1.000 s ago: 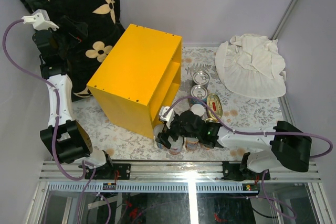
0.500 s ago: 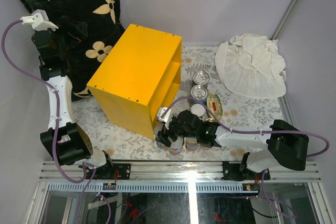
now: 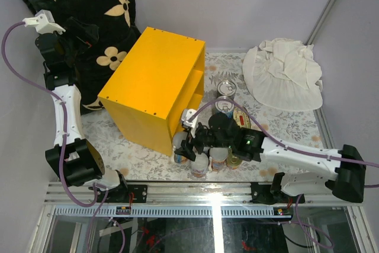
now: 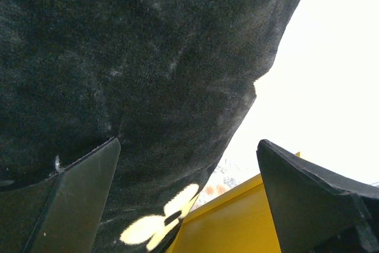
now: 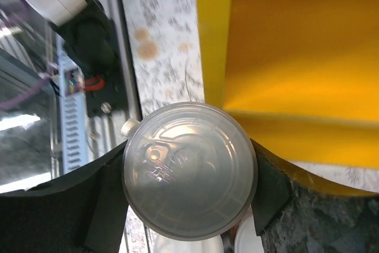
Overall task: Place and organize the canned foods onto the counter
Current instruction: Pick up the canned food from the center of the board.
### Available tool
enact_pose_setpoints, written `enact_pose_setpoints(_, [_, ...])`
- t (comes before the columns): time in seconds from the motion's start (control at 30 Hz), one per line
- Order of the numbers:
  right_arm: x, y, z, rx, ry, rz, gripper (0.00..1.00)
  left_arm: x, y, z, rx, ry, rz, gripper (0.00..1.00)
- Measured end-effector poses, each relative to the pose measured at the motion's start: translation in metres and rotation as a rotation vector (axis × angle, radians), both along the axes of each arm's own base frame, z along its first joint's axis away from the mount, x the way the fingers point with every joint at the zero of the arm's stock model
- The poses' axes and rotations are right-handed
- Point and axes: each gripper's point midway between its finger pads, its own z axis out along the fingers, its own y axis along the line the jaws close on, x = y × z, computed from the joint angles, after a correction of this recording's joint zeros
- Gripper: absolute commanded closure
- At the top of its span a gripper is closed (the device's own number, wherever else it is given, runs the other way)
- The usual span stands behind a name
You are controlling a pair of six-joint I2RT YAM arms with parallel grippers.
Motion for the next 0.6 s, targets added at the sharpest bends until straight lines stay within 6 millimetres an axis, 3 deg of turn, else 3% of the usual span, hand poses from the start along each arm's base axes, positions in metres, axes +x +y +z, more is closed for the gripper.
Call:
enact_pose_setpoints(0.1, [-0.004,0.002,0.054,0.078,-0.027,0.025,1.0,-0.001,-0.001,-0.003,-0.01,0.026,0.002,0.0])
enact_pose_setpoints(0.33, [-0.031,-0.015,0.18,0.233,-0.117,0.148,1.0,-0.009,-0.011,0.015,0.002,-0.007,-0.01,0.0])
enact_pose_setpoints(0.47, [-0.044,-0.027,0.232,0.292,-0.155,0.203,1.0,-0.009,-0.017,0.017,0.002,-0.007,-0.028,0.0])
enact_pose_setpoints(0.6, [-0.042,-0.027,0.27,0.344,-0.189,0.198,1.0,-0.009,-0.021,0.016,-0.001,-0.002,-0.04,0.0])
